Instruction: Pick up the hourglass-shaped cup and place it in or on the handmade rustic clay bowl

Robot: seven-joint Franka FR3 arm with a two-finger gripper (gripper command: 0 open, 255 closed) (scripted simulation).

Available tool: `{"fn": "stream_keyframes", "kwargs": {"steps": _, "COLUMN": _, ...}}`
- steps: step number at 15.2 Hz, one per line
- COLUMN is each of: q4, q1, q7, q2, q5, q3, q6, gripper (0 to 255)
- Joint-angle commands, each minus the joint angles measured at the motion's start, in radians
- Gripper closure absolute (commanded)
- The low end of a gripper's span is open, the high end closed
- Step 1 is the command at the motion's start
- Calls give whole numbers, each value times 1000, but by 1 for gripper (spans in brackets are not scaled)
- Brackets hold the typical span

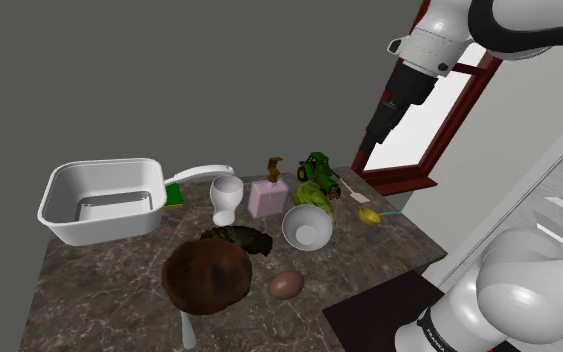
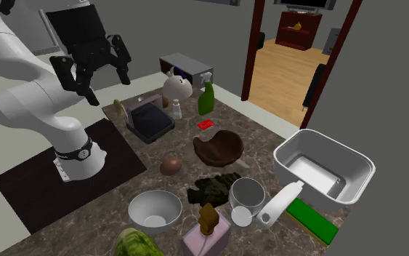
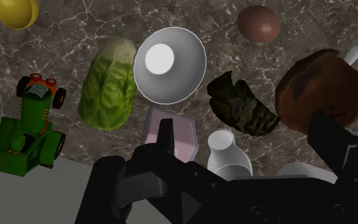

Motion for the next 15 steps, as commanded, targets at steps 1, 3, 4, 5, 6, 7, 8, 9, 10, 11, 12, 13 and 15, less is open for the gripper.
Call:
{"fn": "stream_keyframes", "kwargs": {"steps": 1, "q4": 0, "q1": 0, "q7": 0, "q2": 0, "q5": 0, "q3": 0, "q6": 0, "gripper": 0}}
{"fn": "stream_keyframes", "kwargs": {"steps": 3, "q4": 1, "q1": -1, "q7": 15, "q2": 66, "q5": 3, "q3": 20, "q6": 59, "gripper": 0}}
{"fn": "stream_keyframes", "kwargs": {"steps": 4, "q4": 4, "q1": -2, "q7": 23, "q2": 100, "q5": 3, "q3": 29, "q6": 88, "gripper": 0}}
{"fn": "stream_keyframes", "kwargs": {"steps": 5, "q4": 8, "q1": -3, "q7": 31, "q2": 135, "q5": 3, "q3": 39, "q6": 116, "gripper": 0}}
{"fn": "stream_keyframes", "kwargs": {"steps": 6, "q4": 14, "q1": -5, "q7": 40, "q2": 171, "q5": 3, "q3": 48, "q6": 144, "gripper": 0}}
{"fn": "stream_keyframes", "kwargs": {"steps": 7, "q4": 21, "q1": -6, "q7": 48, "q2": 208, "q5": 1, "q3": 57, "q6": 171, "gripper": 0}}
{"fn": "stream_keyframes", "kwargs": {"steps": 8, "q4": 29, "q1": -8, "q7": 57, "q2": 245, "q5": -1, "q3": 66, "q6": 197, "gripper": 0}}
{"fn": "stream_keyframes", "kwargs": {"steps": 9, "q4": 39, "q1": -10, "q7": 66, "q2": 283, "q5": -4, "q3": 75, "q6": 222, "gripper": 0}}
{"fn": "stream_keyframes", "kwargs": {"steps": 10, "q4": 50, "q1": -12, "q7": 76, "q2": 321, "q5": -7, "q3": 84, "q6": 246, "gripper": 0}}
{"fn": "stream_keyframes", "kwargs": {"steps": 11, "q4": 63, "q1": -14, "q7": 86, "q2": 360, "q5": -12, "q3": 93, "q6": 270, "gripper": 0}}
{"fn": "stream_keyframes", "kwargs": {"steps": 12, "q4": 76, "q1": -17, "q7": 97, "q2": 399, "q5": -18, "q3": 102, "q6": 292, "gripper": 0}}
{"fn": "stream_keyframes", "kwargs": {"steps": 13, "q4": 92, "q1": -19, "q7": 108, "q2": 439, "q5": -24, "q3": 110, "q6": 313, "gripper": 0}}
{"fn": "stream_keyframes", "kwargs": {"steps": 15, "q4": 126, "q1": -25, "q7": 131, "q2": 519, "q5": -40, "q3": 126, "q6": 352, "gripper": 0}}
